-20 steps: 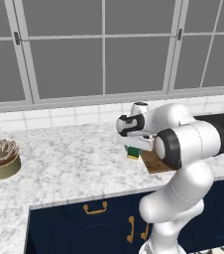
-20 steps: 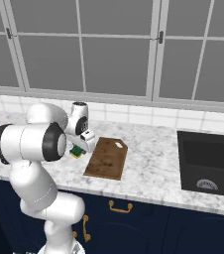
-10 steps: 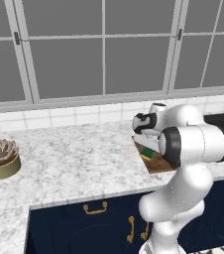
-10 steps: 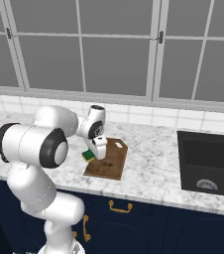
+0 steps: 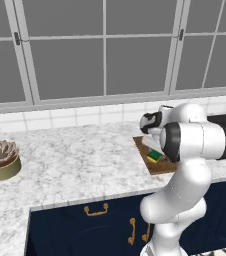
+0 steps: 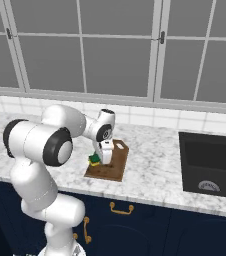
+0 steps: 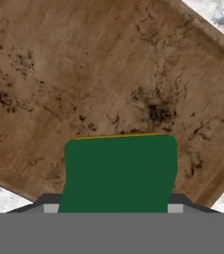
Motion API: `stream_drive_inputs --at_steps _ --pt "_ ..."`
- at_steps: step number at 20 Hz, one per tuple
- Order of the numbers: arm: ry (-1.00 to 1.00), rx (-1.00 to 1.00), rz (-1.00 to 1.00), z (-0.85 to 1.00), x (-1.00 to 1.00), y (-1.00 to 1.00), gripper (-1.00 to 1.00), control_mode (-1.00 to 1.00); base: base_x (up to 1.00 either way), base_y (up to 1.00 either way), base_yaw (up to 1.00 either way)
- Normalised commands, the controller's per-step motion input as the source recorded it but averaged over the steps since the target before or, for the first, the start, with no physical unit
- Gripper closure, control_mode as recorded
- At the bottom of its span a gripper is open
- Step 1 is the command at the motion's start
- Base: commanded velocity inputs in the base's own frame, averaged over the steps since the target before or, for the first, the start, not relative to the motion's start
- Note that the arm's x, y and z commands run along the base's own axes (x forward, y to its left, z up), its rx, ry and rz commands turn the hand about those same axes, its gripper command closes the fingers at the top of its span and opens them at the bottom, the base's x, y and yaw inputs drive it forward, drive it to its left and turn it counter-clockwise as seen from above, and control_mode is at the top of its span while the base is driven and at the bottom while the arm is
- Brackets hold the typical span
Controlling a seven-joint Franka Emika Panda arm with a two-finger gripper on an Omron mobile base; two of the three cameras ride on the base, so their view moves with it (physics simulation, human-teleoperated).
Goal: Pick up the sponge from the counter and clean the cutting board by briefly scrubbing or pressing down on the cutting board. Once finished, release the sponge.
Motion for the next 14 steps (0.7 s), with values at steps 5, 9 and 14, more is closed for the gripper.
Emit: stream_drive_inputs --at_steps 5,9,14 --pt "-0.01 0.00 -0.08 -0.37 -0.44 0.00 1.00 -1.00 0.00 0.00 0.00" --pt "0.00 0.00 -0.10 -0.40 -0.25 0.00 1.00 -1.00 0.00 0.00 0.00" --pt "0.00 0.00 -0.13 -0.59 0.00 0.00 1.00 -1.00 0.00 0.00 0.00"
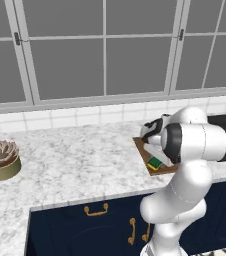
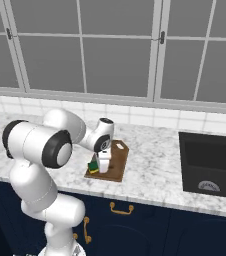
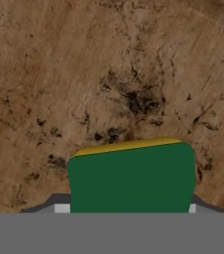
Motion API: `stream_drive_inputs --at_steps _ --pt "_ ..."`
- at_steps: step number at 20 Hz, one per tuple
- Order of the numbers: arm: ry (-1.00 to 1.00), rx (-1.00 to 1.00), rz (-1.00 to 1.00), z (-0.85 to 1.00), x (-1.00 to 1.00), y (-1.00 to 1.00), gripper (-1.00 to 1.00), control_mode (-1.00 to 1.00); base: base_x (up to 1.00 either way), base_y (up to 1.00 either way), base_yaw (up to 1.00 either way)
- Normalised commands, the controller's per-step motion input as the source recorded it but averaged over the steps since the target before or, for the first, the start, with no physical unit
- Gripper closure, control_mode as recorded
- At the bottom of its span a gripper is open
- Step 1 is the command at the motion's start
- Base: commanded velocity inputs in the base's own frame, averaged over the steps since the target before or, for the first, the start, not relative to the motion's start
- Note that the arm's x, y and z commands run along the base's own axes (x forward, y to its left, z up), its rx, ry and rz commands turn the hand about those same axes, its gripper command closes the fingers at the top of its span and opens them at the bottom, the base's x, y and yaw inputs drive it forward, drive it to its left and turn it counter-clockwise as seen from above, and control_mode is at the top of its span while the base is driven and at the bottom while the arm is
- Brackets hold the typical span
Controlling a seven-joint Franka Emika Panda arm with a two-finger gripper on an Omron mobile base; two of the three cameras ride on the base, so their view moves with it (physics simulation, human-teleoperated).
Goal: Pick up the sponge from the counter and clean the cutting board by briefly scrubbing or pressing down on the cutting board. Once finished, release the sponge.
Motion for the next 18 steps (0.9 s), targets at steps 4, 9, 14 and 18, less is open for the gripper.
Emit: stream_drive_inputs --at_steps 4,9,14,18 --pt "-0.03 0.01 -0.05 -0.10 0.18 0.00 1.00 -1.00 0.00 0.00 0.00" --pt "-0.11 0.00 -0.01 -0.13 0.05 0.00 1.00 -1.00 0.00 0.00 0.00" --pt "-0.09 -0.06 -0.07 -0.19 0.09 -0.03 1.00 -1.00 0.00 0.00 0.00" --pt "-0.01 -0.09 -0.12 -0.05 0.20 -0.06 1.00 -1.00 0.00 0.00 0.00"
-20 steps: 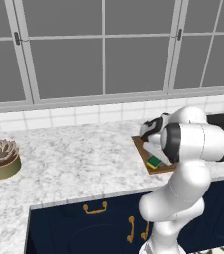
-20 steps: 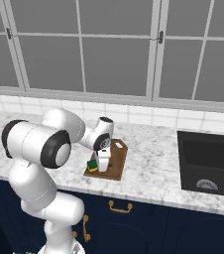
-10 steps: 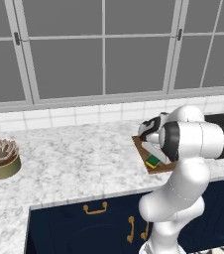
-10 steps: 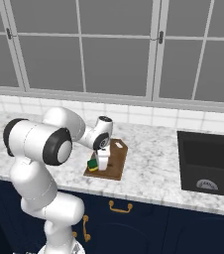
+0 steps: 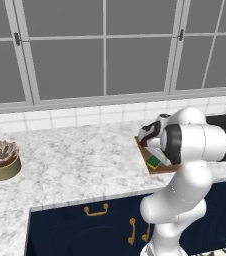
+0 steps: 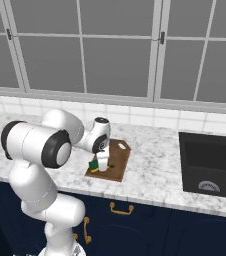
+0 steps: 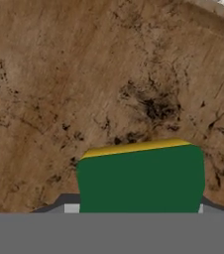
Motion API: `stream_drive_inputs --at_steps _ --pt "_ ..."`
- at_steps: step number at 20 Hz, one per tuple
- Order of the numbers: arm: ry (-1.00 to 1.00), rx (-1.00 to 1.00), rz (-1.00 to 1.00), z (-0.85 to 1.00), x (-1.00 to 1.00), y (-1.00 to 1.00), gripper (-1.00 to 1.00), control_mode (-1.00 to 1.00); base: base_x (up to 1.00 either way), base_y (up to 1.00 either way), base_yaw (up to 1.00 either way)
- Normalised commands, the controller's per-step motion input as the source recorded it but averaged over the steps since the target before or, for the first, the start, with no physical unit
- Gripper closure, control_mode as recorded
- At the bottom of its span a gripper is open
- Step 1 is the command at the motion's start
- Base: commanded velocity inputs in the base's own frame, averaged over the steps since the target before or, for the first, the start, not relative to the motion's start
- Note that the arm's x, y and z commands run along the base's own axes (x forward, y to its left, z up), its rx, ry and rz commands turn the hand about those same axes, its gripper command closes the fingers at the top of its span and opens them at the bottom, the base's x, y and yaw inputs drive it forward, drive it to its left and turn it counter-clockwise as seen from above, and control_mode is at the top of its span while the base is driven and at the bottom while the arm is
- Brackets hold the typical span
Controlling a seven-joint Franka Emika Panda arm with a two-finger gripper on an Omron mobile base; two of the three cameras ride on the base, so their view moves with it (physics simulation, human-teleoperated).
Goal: Pick up the sponge from the counter and clean the cutting board by briefly scrubbing or pressing down on the cutting board. Once finished, release the sponge.
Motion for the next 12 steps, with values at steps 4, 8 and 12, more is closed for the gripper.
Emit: stream_drive_inputs --at_steps 4,8,12 --pt "0.03 -0.09 -0.12 0.00 0.24 -0.12 1.00 -1.00 0.00 0.00 0.00" --pt "0.00 -0.12 -0.08 0.00 0.20 -0.10 1.00 -1.00 0.00 0.00 0.00" --pt "-0.16 -0.14 -0.01 -0.08 0.03 -0.02 1.00 -1.00 0.00 0.00 0.00"
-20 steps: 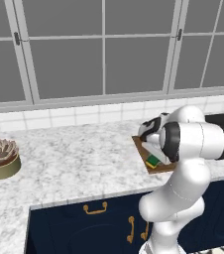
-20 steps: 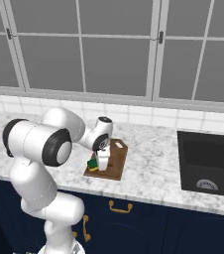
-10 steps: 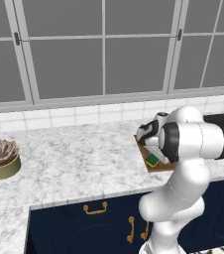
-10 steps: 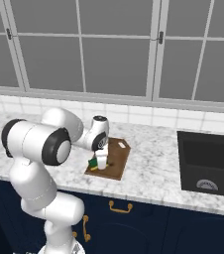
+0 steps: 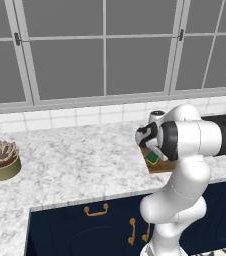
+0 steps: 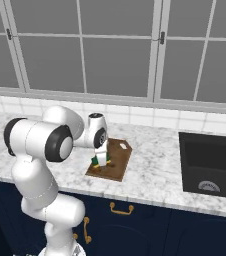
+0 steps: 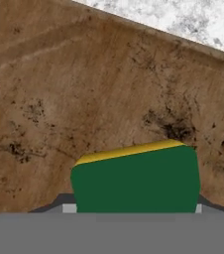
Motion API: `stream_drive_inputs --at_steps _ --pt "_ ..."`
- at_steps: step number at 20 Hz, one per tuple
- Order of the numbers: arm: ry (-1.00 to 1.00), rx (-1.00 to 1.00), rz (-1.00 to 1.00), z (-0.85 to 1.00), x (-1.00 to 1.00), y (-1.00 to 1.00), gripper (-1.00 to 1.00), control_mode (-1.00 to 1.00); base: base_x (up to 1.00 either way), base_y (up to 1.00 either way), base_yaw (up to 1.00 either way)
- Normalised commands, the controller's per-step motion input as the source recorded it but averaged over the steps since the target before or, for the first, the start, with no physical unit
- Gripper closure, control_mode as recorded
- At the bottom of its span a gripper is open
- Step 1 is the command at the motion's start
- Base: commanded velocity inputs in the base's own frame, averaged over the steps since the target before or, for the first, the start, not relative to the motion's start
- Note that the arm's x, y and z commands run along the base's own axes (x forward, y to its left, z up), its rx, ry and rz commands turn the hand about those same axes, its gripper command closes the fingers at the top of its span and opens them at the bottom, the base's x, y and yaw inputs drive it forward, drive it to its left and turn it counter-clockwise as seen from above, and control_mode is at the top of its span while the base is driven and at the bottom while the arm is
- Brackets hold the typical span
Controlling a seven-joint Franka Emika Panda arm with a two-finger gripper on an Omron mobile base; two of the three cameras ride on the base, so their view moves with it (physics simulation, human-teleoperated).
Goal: Pick up the sponge from the counter and clean the cutting board by briefly scrubbing or pressing down on the cutting board. Once finished, release the sponge.
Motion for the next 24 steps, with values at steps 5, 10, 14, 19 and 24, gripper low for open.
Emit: stream_drive_inputs --at_steps 5,10,14,19,24 --pt "-0.23 -0.05 0.00 -0.34 0.14 -0.04 1.00 -1.00 0.00 0.00 0.00" --pt "-0.11 0.00 0.00 -0.28 0.32 -0.11 1.00 -1.00 0.00 0.00 0.00" --pt "0.00 0.00 0.00 -0.12 0.45 -0.06 1.00 -1.00 0.00 0.00 0.00" --pt "-0.13 0.00 0.00 -0.41 0.42 -0.12 1.00 -1.00 0.00 0.00 0.00" --pt "-0.19 0.00 0.00 -0.54 0.46 -0.11 1.00 -1.00 0.00 0.00 0.00"
